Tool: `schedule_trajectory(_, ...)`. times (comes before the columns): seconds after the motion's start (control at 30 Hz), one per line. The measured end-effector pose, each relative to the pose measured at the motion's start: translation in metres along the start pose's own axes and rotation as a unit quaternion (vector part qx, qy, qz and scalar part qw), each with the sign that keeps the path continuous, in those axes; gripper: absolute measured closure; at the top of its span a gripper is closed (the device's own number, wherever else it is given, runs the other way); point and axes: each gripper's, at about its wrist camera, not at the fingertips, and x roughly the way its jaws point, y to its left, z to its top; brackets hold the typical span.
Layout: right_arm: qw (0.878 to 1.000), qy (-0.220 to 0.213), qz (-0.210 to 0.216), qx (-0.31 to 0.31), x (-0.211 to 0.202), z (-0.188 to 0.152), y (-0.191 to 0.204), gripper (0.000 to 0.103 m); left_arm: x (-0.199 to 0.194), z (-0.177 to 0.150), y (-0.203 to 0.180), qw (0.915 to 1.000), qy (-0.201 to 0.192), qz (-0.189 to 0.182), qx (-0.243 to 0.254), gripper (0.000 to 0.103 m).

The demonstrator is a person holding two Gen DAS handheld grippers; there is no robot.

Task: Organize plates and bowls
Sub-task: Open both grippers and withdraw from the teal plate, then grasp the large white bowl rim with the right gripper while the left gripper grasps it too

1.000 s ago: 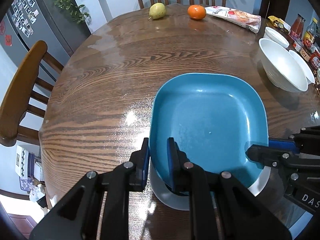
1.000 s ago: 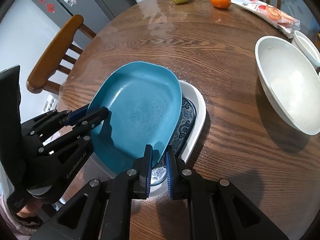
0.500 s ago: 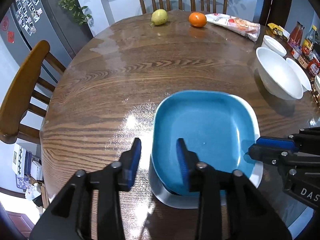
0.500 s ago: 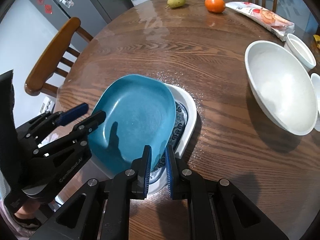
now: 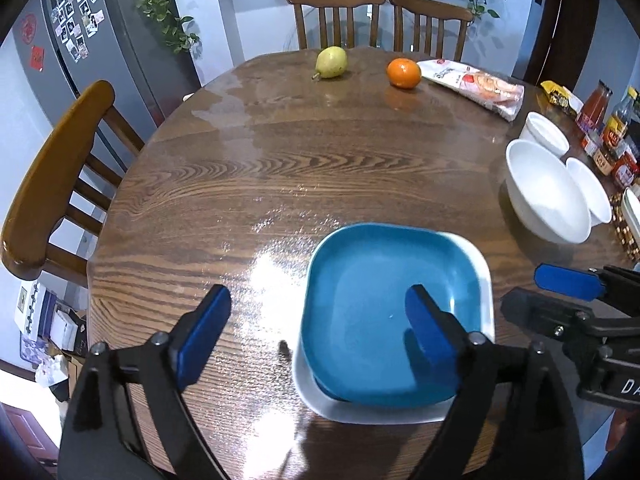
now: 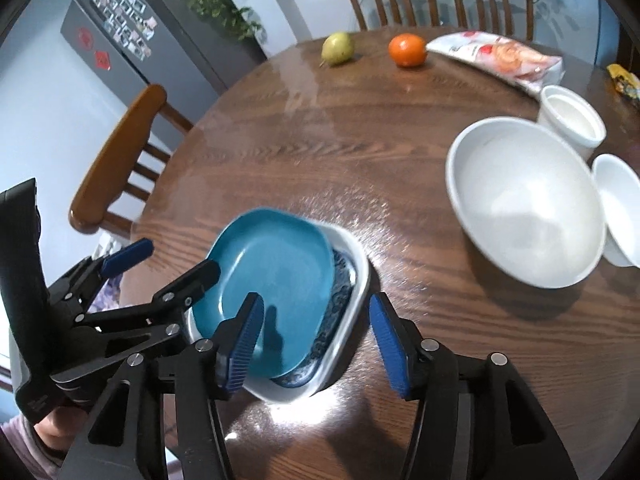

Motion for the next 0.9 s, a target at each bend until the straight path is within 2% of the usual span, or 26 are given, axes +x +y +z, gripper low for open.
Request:
schedule_trajectory(0.13, 1.000, -0.020, -0.013, 0.017, -0.012, -0.001, -0.013, 0.041, -0.005, 0.005, -0.009, 0.9999, -0.003, -0.010, -0.003, 0.001)
schedule_trajectory(0.27, 0.998, -0.036, -0.027, 0.045, -0.026, -0.006, -0.033, 0.034, -0.009, 0.008, -0.024, 0.9996, -0.010, -0.023, 0.012, 0.001)
schedule_trajectory(0.63, 0.989, -0.074, -0.070, 0.106, -0.067, -0.019, -0.088, 0.034, -0.020, 0.010, -0.068, 0.9972, -0.024, -0.050, 0.050, 0.001)
schedule_trajectory(0.9, 0.983, -0.092, -0.094, 0.129, -0.089, -0.023, -0.119, 0.034, -0.019, 0.020, -0.095, 0.9961, -0.022, -0.072, 0.046, 0.001)
